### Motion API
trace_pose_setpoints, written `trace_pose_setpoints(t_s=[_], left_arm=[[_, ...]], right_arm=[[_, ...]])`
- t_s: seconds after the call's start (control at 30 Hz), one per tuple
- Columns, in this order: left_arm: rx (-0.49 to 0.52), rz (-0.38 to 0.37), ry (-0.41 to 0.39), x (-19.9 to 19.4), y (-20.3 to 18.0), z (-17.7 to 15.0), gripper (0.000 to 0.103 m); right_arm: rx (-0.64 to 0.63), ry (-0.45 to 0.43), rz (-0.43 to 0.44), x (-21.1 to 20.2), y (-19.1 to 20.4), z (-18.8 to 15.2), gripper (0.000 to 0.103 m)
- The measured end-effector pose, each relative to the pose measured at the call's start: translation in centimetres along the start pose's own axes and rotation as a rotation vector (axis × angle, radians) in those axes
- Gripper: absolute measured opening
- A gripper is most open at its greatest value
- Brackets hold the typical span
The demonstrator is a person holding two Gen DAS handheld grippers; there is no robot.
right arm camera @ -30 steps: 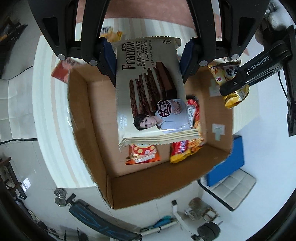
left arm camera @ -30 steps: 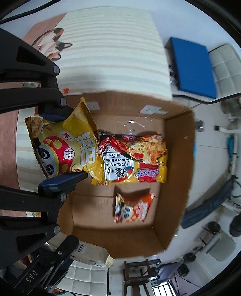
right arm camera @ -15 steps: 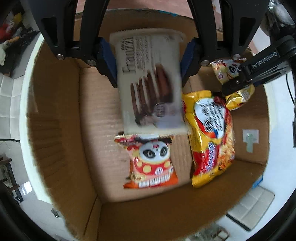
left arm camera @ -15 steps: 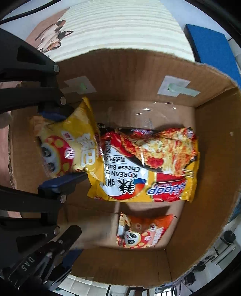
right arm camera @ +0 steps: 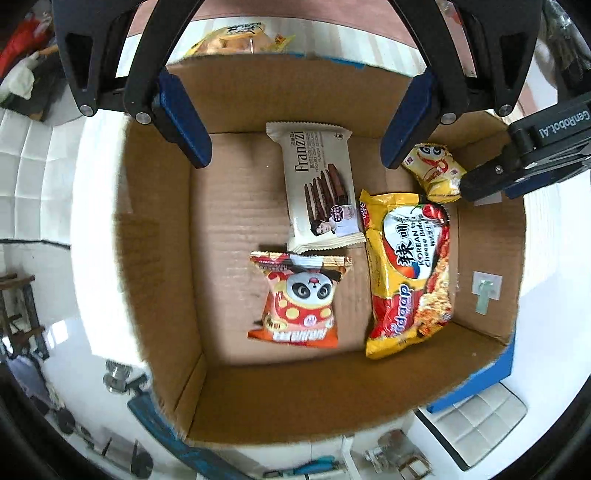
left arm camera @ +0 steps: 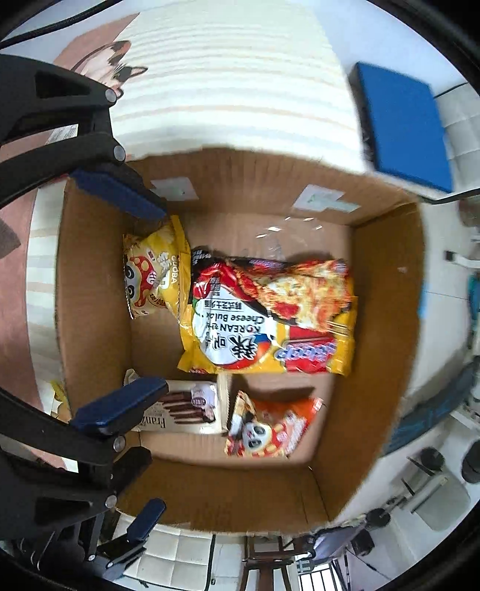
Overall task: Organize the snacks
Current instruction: 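Move both tools back toward the remaining snacks on the table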
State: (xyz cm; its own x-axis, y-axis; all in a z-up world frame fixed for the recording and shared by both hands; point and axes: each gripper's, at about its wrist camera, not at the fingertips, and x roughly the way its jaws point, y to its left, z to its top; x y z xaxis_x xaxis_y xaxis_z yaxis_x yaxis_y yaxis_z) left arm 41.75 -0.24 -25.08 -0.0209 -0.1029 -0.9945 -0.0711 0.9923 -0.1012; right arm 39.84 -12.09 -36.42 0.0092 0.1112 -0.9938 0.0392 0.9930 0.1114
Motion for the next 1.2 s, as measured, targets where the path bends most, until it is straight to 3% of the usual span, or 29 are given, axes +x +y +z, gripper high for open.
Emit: trace_pose_setpoints(t_s=[0.43, 0.6, 0.87, 1.1, 1.2], left_arm=[[0.024, 0.090, -0.298, -6.2, -0.8, -5.1, 0.087], [0.035, 0.073, -0.352, -8.1, -0.5, -7.8, 0.087], [0.057, 0.037, -0.337, -7.6, 0.7, -12.8, 0.087], [0.021, 0.038, -0.256, -3.2, 2.4, -15.8, 0.087], [-0.008, 0.033, -0.212, -1.1, 3.4, -16.7, 0.087]], right_arm=[[-0.059, -0.190, -0.009, -6.2, 0.7, -4.8, 0.095], [-0.050, -0.214, 0.008, -8.1, 1.3, -7.7, 0.095], [0.073, -0.167, 0.005, -7.1, -0.6, -12.6, 0.096], [0.320, -0.028, 0.071, -0.7, -6.9, -15.4, 0.096], [0.251, -0.017, -0.004, 1.2, -7.3, -15.6, 0.096]])
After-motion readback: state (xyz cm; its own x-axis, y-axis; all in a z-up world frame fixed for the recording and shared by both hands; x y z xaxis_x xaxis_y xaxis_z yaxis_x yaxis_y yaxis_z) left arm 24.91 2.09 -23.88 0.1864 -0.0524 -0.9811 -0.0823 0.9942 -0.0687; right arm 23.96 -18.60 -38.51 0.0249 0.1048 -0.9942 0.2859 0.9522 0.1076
